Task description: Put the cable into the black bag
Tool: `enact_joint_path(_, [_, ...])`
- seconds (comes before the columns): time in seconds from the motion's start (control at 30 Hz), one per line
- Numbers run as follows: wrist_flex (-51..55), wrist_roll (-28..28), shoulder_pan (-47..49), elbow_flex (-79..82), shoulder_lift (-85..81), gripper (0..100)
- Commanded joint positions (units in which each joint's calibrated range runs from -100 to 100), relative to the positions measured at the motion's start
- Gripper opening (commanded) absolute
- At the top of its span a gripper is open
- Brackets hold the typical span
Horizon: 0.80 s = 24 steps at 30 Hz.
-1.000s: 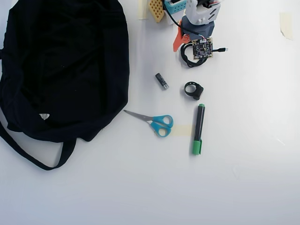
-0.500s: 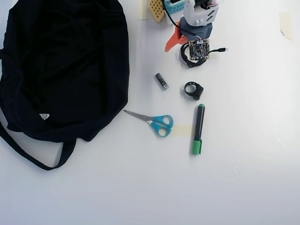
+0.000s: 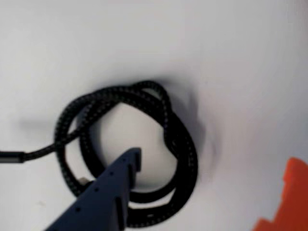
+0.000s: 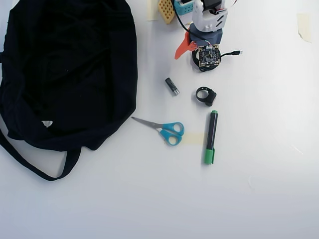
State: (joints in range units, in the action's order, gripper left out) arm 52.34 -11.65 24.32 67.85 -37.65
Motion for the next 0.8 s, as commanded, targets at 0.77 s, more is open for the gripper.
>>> enact_joint_path(0.77, [-4.7,-0.3,-0.5,4.2,0.1,27])
